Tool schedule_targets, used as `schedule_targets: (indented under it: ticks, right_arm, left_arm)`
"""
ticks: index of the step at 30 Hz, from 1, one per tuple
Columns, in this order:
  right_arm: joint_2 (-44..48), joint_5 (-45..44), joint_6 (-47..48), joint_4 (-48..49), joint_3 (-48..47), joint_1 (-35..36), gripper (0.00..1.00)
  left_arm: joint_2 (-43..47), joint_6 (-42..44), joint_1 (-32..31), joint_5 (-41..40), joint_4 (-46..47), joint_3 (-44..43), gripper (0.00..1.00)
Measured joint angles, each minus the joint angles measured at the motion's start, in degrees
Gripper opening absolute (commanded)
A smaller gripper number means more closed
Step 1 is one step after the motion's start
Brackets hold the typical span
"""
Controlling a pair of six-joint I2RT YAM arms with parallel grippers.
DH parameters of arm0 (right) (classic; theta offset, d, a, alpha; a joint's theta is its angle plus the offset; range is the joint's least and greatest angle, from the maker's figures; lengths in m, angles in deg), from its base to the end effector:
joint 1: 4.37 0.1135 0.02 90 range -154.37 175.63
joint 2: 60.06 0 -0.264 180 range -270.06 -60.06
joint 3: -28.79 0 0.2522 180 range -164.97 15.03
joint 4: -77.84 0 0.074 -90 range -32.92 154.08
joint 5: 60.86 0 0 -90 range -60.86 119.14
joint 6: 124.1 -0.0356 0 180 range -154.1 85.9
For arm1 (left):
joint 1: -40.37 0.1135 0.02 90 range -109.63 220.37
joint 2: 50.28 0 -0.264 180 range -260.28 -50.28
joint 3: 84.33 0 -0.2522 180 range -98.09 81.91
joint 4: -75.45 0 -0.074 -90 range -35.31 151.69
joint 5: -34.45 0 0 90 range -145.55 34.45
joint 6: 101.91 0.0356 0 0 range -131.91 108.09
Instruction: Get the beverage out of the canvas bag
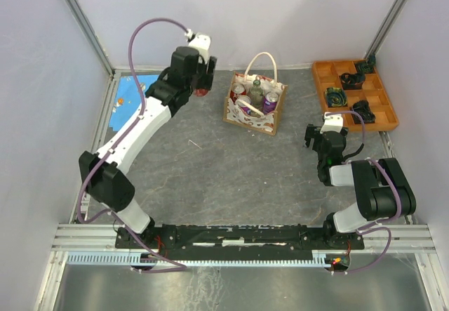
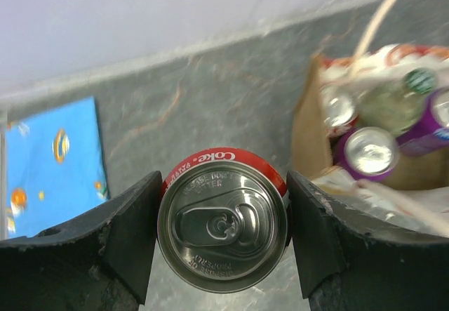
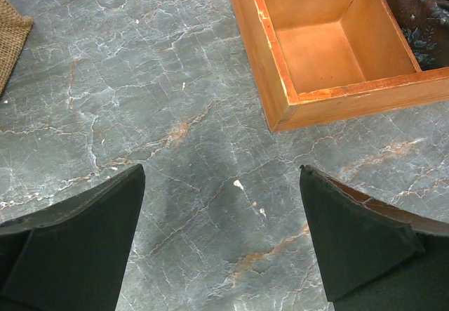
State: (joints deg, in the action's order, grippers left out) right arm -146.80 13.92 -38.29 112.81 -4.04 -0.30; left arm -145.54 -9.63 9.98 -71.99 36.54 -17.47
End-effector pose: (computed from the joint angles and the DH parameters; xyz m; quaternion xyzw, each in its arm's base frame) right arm 0.2560 0.0088 0.1381 0.0778 0.8066 -0.0660 0.5823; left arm 0.3373 -0.1862 0.4150 0.1518 0.8056 -0.0218 0.5722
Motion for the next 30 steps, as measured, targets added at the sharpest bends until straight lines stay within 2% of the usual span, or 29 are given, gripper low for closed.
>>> schedule_targets:
  ticks: [6, 10, 22, 30]
  right_arm:
    - [0.0, 0.0, 0.0, 0.0, 0.0, 0.0, 0.99]
    - [0.0, 0.0, 0.0, 0.0, 0.0, 0.0, 0.99]
    - [0.0, 0.0, 0.0, 0.0, 0.0, 0.0, 0.99]
    - [0.0, 0.0, 0.0, 0.0, 0.0, 0.0, 0.99]
  left_arm:
    - [2.9, -5.4, 3.3, -1.0, 9.5, 23.7, 0.03]
    - [2.8, -7.0, 3.3, -0.8, 12.8, 30.4, 0.03]
    - [1.7, -9.3, 3.3, 0.0, 29.6, 36.0, 0.03]
    - [-1.8, -10.7, 3.3, 0.0, 32.9, 40.2, 0.03]
